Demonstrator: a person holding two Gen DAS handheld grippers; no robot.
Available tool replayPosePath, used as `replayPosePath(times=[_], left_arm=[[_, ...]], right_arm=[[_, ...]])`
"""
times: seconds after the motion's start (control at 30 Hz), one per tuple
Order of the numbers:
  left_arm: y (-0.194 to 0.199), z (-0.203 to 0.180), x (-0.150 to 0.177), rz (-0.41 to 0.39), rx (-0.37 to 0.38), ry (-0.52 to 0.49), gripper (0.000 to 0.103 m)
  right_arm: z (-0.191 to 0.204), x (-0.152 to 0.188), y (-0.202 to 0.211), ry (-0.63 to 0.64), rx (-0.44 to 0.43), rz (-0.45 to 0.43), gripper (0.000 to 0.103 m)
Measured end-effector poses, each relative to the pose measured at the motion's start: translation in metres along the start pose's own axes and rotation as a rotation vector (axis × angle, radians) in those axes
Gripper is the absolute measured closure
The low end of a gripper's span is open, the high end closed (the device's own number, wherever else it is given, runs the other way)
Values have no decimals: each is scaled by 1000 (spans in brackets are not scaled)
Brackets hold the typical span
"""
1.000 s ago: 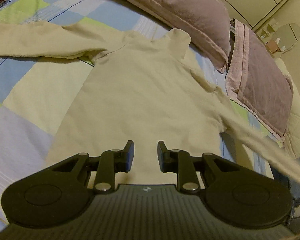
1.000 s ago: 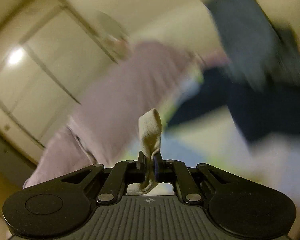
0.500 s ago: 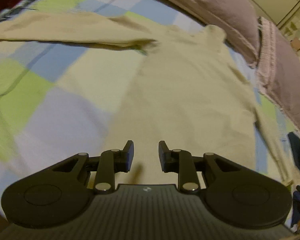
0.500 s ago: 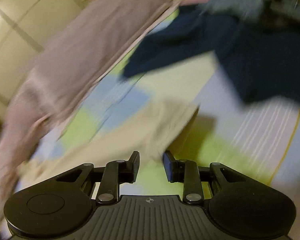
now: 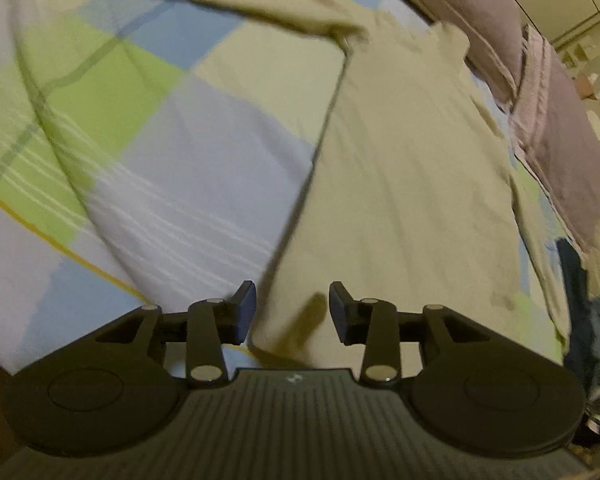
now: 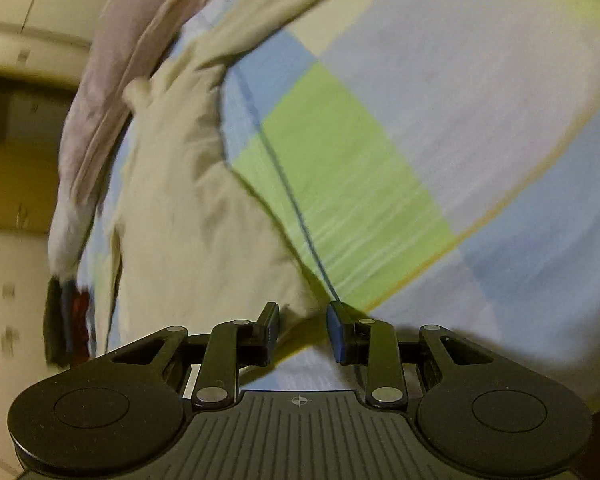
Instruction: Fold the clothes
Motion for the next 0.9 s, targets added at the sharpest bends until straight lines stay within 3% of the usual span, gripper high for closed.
replayPosePath(times=[0.07, 0.1, 0.17, 0.23, 0.3, 0.37, 0.47, 0.53, 0.6, 0.67, 0.73, 0.77, 0.8, 0.83, 0.9], left_arm=[[-5, 1, 4, 19, 34, 6, 91], [-3, -2, 4, 17, 66, 2, 101], [7, -11, 2, -2, 140, -13, 101], [32, -27, -4, -50, 232, -41, 101], [54, -32, -6, -78, 257, -79, 101], [59, -22, -4, -58, 193, -106, 101], [36, -6, 9, 19, 115, -111, 101], [17, -2, 24, 92, 54, -170, 101], [5, -1, 37, 123, -18, -248, 99], [6, 2, 39, 127, -48, -240, 93], [15, -1, 35, 119, -49, -236, 86], [20, -3, 33, 114, -47, -235, 83], [21, -4, 32, 110, -47, -238, 73], [19, -4, 31, 107, -46, -241, 63], [17, -3, 29, 101, -45, -248, 58]], right_arm=[[-3, 7, -2, -101, -23, -12, 73], [-1, 7, -1, -123, -20, -22, 97], [19, 1, 13, -43, 2, -83, 100], [52, 3, 43, 74, -51, -159, 100], [76, 10, 72, 150, -108, -190, 100], [80, 18, 80, 176, -84, -184, 100], [51, 24, 56, 152, 137, -153, 100], [26, 27, 42, 79, 237, -129, 100], [19, 31, 22, 33, 286, -97, 100], [19, 36, 14, 56, 313, -62, 100], [25, 37, 17, 160, 365, -59, 89], [28, 34, 21, 202, 393, -76, 68], [30, 31, 26, 229, 416, -102, 50], [32, 29, 31, 250, 417, -131, 49], [37, 23, 32, 270, 377, -174, 49]])
Point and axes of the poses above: each gripper's, at about its wrist camera, not at the fingertips, and y roughly against the way its jaws point, z to its left, x to its underside, the point moved 7 cm from there along -y, roughly the way its jaws point, and after that the axes turned 15 degrees about x, right-handed, at the moved point
